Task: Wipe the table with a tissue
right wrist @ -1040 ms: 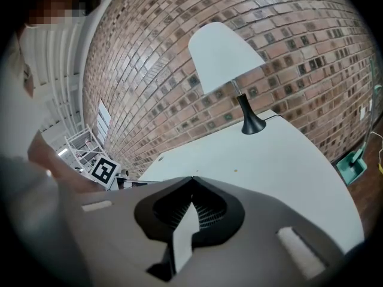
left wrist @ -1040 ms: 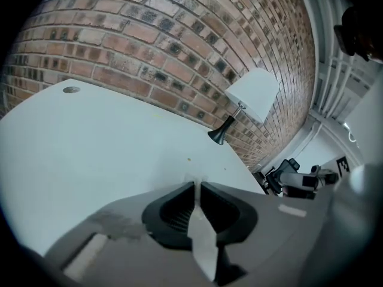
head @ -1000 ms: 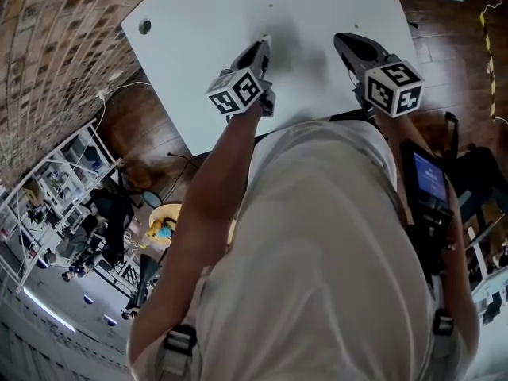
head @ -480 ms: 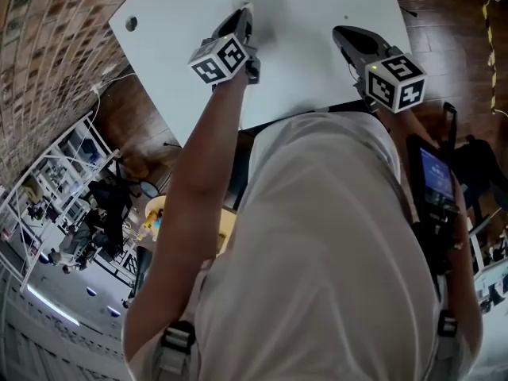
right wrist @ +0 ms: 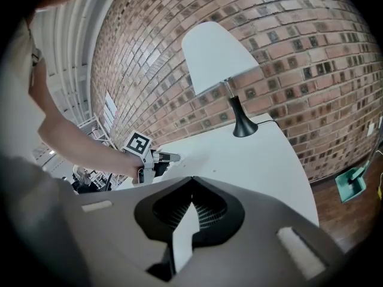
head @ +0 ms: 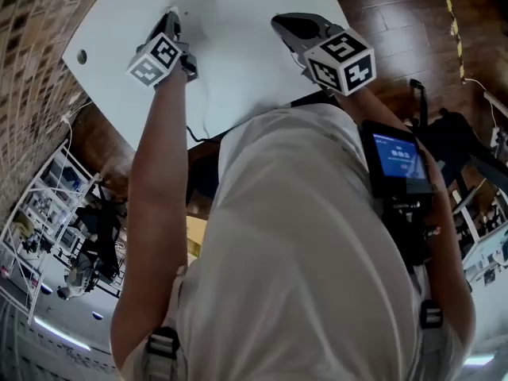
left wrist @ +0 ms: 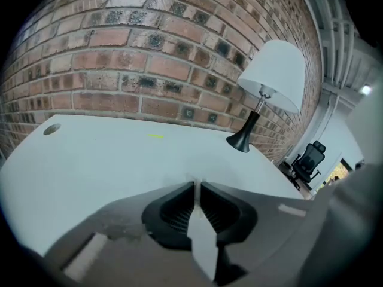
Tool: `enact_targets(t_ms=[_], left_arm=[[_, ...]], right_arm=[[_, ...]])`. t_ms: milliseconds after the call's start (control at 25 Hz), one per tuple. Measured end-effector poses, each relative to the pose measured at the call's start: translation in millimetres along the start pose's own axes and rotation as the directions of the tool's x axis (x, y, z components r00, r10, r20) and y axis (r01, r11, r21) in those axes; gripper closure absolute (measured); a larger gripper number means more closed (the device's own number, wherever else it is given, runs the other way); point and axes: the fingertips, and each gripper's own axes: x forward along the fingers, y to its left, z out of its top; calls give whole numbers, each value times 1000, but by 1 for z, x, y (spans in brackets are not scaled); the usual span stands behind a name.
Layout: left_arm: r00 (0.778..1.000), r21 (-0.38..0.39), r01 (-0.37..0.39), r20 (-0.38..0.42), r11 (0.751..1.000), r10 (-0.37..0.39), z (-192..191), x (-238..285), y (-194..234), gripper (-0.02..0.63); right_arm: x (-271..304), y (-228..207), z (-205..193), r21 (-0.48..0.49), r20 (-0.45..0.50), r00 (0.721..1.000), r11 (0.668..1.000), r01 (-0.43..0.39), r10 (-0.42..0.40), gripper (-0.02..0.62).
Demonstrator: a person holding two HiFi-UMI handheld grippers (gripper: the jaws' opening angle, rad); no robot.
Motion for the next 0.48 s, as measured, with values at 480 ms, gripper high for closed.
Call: enact_targets(t_ms=[480], left_arm=[[999, 76, -8, -31, 997, 10, -2, -2, -3, 566]], right_arm=[[-1, -3, 5, 29, 25, 1000, 1000, 9, -9, 588]])
